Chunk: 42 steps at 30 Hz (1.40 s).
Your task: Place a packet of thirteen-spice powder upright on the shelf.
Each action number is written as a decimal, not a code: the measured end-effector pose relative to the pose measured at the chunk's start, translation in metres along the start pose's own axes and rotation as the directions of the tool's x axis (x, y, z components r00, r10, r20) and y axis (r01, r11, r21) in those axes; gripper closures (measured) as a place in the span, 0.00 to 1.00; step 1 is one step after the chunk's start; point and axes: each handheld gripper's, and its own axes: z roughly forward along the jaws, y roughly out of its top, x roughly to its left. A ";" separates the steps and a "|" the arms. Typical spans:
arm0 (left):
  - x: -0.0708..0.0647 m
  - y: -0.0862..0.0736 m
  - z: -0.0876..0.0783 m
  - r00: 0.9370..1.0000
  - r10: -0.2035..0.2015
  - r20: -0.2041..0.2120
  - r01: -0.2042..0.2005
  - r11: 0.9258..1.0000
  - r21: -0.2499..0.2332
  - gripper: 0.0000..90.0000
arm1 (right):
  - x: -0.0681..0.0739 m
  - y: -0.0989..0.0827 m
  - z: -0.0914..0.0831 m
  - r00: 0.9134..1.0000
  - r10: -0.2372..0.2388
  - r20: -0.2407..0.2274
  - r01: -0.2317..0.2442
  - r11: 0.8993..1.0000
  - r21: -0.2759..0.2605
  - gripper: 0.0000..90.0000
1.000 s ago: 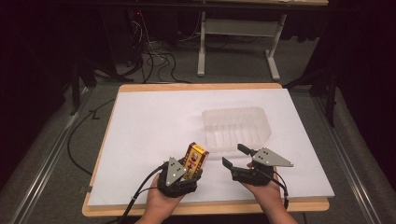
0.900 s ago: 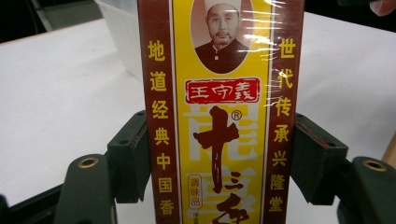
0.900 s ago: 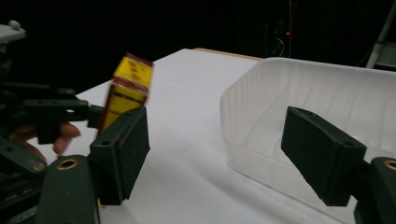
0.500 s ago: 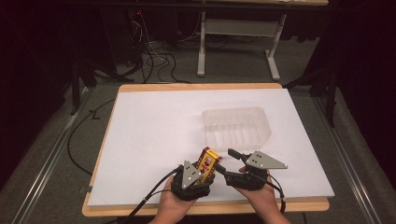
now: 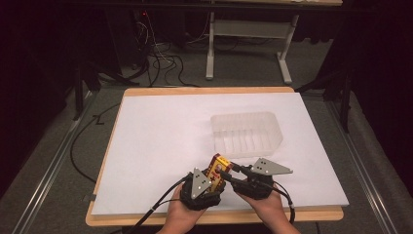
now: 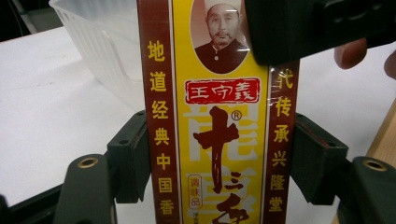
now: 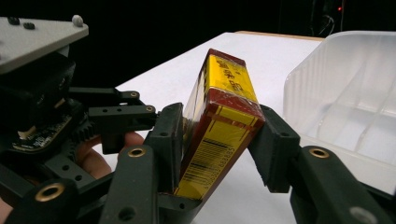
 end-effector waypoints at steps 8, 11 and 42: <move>0.001 0.000 0.002 1.000 -0.002 0.004 0.002 1.000 0.008 0.35 | 0.002 0.003 -0.002 0.999 0.019 -0.026 -0.018 1.000 0.013 0.74; 0.001 0.000 0.002 1.000 -0.004 0.007 0.004 1.000 0.002 0.34 | 0.005 0.005 -0.002 1.000 0.006 -0.025 -0.005 1.000 0.014 0.76; 0.054 -0.003 -0.019 0.997 -0.060 -0.052 0.059 0.998 -0.026 0.29 | -0.035 0.005 -0.039 0.976 -0.048 0.211 0.057 0.998 -0.034 0.76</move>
